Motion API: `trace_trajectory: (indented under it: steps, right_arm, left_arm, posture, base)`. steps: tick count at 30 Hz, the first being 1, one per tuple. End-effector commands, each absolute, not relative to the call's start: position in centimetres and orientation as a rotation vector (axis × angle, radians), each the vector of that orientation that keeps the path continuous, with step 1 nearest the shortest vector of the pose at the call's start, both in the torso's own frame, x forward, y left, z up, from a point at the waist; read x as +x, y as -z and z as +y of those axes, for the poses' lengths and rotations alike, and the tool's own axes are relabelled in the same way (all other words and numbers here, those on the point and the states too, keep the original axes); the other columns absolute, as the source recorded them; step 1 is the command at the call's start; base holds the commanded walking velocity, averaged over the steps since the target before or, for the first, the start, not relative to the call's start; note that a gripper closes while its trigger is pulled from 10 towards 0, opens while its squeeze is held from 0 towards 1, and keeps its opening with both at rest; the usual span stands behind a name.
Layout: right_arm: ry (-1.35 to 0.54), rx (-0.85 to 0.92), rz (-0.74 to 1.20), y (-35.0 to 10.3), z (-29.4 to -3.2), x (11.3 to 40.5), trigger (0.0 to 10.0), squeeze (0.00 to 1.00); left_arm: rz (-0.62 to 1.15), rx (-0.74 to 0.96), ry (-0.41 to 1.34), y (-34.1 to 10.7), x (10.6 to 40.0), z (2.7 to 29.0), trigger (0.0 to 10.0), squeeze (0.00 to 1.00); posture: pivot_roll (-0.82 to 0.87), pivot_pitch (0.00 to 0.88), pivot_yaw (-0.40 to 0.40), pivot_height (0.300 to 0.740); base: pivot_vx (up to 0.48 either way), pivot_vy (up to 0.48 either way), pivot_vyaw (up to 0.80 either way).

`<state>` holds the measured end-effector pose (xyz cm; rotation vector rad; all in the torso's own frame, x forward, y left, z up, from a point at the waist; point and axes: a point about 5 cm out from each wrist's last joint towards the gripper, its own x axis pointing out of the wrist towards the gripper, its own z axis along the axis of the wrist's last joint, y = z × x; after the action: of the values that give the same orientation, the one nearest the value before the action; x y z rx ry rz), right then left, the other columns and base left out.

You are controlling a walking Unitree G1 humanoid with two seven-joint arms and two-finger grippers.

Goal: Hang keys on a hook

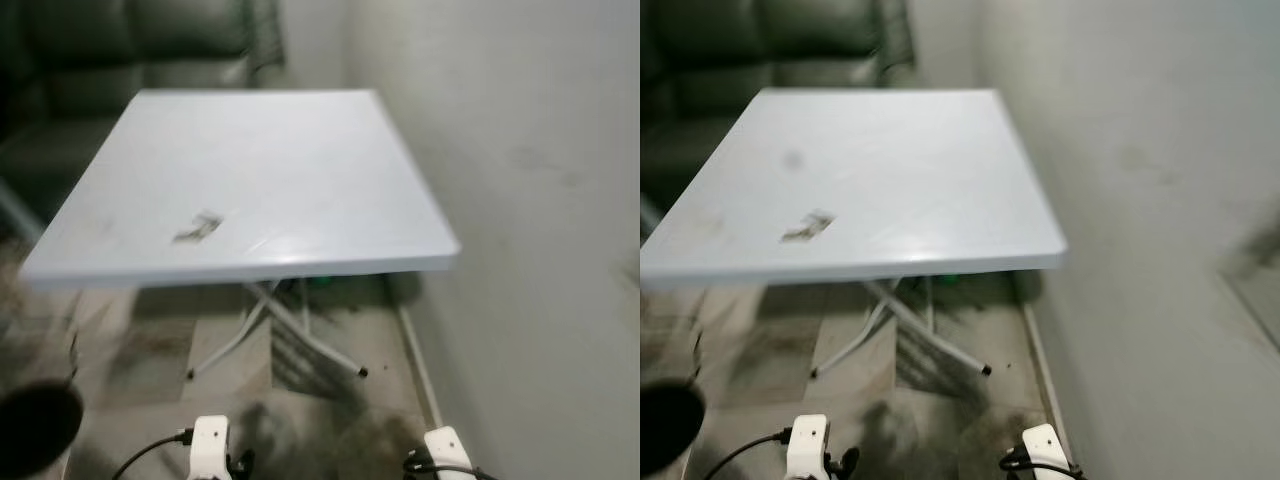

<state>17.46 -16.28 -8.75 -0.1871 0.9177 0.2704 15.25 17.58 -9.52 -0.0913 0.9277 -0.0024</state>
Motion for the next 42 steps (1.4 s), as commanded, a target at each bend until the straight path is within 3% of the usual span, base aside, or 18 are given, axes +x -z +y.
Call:
trace_trajectory:
  steps: [1, 8, 17, 42]
  right_arm:
    - [-0.268, -0.192, 0.947, 9.08, -16.78, 16.64, 10.0, 0.00]
    - [-0.267, -0.193, 0.947, 9.09, -16.85, 16.61, 10.0, 0.00]
    - [-0.234, -0.160, 0.949, 9.12, -17.08, 16.50, 10.0, 0.00]
    - [-0.248, -0.185, 0.953, 9.21, -17.16, 16.25, 10.0, 0.00]
  left_arm:
    - [0.895, -0.091, 0.013, 9.14, 16.24, 17.07, 10.0, 0.00]
    - [0.893, -0.093, 0.013, 9.13, 16.25, 17.00, 10.0, 0.00]
    - [0.889, -0.120, 0.003, 9.16, 16.16, 16.96, 10.0, 0.00]
    - [0.909, -0.130, -0.005, 9.43, 15.50, 17.10, 10.0, 0.00]
  posture:
    - [-0.10, 0.000, -0.010, 0.724]
    - [-0.10, 0.000, -0.013, 0.724]
    - [-0.10, 0.000, -0.016, 0.724]
    - [-0.09, 0.000, -0.033, 0.724]
  base:
    - [0.000, 0.000, 0.80]
    - [0.000, 0.000, 0.80]
    - [0.000, 0.000, 0.00]
    - [0.000, 0.412, 0.00]
